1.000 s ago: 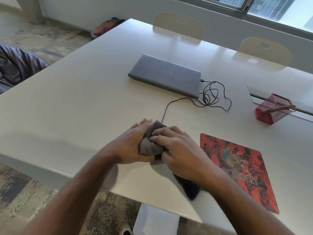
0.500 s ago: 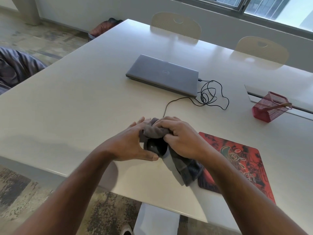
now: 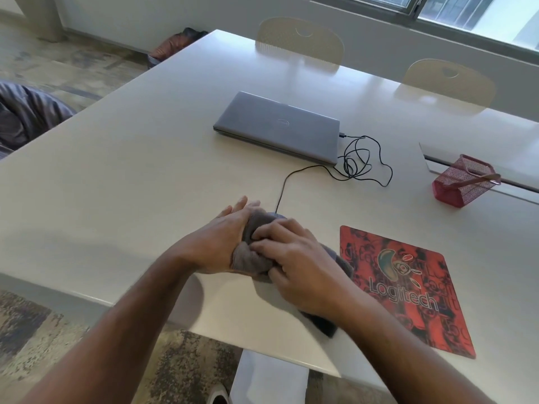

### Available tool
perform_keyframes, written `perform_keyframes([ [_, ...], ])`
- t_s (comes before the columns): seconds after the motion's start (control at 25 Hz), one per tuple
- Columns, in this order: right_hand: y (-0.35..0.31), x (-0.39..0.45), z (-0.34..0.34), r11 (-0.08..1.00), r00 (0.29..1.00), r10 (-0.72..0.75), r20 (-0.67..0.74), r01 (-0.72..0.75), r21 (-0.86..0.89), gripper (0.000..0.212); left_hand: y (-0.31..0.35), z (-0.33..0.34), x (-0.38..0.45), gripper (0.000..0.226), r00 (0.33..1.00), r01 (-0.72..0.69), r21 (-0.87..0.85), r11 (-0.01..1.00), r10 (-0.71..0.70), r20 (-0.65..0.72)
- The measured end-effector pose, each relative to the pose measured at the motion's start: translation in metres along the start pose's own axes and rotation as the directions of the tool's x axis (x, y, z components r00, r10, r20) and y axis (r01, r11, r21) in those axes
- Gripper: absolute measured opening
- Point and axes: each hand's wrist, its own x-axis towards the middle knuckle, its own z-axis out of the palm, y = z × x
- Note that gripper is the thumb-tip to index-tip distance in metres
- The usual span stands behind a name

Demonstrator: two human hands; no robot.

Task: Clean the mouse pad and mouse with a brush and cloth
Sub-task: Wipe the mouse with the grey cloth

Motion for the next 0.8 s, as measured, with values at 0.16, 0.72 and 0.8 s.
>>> perform_keyframes([
  [0.16, 0.005, -0.027, 0.009, 0.994, 0.987, 0.038, -0.154, -0.022, 0.105, 0.038, 0.003, 0.003, 0.001, 0.116, 0.999, 0.037, 0.067, 0.997, -0.035, -0.024],
  [0.72, -0.002, 0.008, 0.002, 0.952, 0.949, 0.300, -0.100, -0.290, 0.102, 0.049, 0.007, 0.003, -0.004, 0.115, 0.999, 0.019, 0.003, 1.000, -0.019, -0.048],
  [0.8, -0.008, -0.007, 0.009, 0.984, 0.981, 0.174, -0.089, -0.175, -0.008, 0.056, 0.002, 0.003, -0.003, 0.121, 1.000, -0.001, 0.028, 1.000, 0.002, -0.030],
])
